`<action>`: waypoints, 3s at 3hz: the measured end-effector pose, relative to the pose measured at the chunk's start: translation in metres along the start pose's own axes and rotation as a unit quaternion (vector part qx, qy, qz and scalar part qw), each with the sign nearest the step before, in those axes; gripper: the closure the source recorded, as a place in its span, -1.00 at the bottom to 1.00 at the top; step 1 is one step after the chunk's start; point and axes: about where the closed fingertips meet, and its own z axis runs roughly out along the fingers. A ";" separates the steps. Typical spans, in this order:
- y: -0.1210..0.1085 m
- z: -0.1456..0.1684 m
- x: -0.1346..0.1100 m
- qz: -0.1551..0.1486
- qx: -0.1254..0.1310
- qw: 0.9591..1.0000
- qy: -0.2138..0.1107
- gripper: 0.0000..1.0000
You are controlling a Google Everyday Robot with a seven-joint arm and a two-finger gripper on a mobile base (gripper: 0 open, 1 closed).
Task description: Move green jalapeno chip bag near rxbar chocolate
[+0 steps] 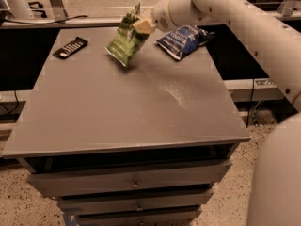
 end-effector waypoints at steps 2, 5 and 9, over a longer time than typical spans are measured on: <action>-0.046 0.062 -0.033 -0.031 0.052 0.998 0.006 1.00; -0.051 0.146 -0.040 -0.017 0.084 0.996 0.008 1.00; -0.010 0.175 -0.052 0.091 0.049 0.994 -0.033 0.19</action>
Offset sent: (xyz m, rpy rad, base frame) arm 0.1102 0.0568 0.0119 -0.0827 -0.1294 -0.1283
